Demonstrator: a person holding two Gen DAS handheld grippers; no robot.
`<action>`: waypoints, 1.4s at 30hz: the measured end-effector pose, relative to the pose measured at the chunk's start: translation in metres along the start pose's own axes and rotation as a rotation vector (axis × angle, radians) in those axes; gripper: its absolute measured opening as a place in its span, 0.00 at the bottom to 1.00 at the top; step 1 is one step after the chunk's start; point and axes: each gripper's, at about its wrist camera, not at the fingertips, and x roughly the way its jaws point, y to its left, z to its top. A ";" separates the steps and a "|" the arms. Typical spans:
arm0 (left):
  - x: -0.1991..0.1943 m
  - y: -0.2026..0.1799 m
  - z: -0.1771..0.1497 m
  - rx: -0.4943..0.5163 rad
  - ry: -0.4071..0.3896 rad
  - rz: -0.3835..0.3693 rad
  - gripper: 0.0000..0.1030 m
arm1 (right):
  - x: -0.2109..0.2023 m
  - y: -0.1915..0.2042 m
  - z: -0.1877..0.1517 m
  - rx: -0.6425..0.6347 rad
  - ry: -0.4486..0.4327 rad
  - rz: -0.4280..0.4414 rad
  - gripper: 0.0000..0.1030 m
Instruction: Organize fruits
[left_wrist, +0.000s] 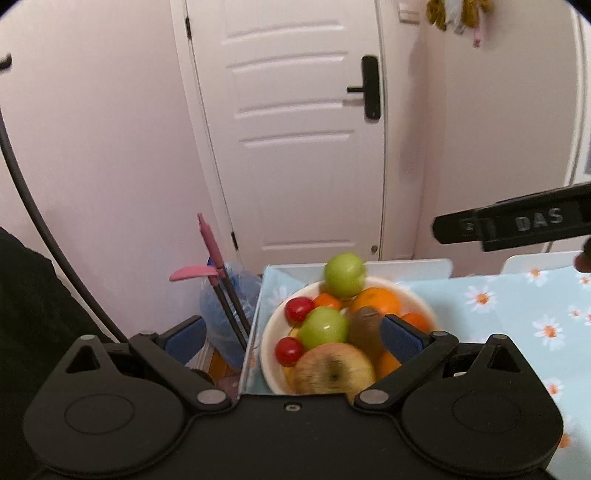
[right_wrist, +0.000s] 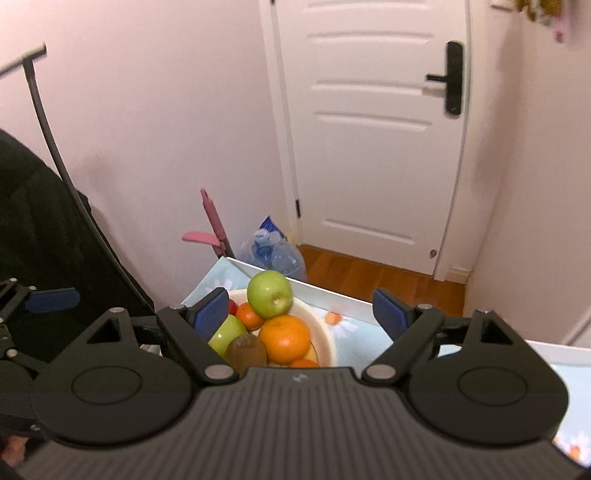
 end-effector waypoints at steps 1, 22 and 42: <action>-0.009 -0.005 0.001 0.003 -0.011 -0.002 0.99 | -0.015 -0.003 -0.001 0.004 -0.010 -0.013 0.97; -0.151 -0.083 -0.015 -0.003 -0.150 -0.082 1.00 | -0.232 -0.044 -0.098 0.133 -0.072 -0.348 1.00; -0.166 -0.091 -0.031 0.003 -0.167 -0.062 1.00 | -0.243 -0.042 -0.117 0.157 -0.061 -0.373 1.00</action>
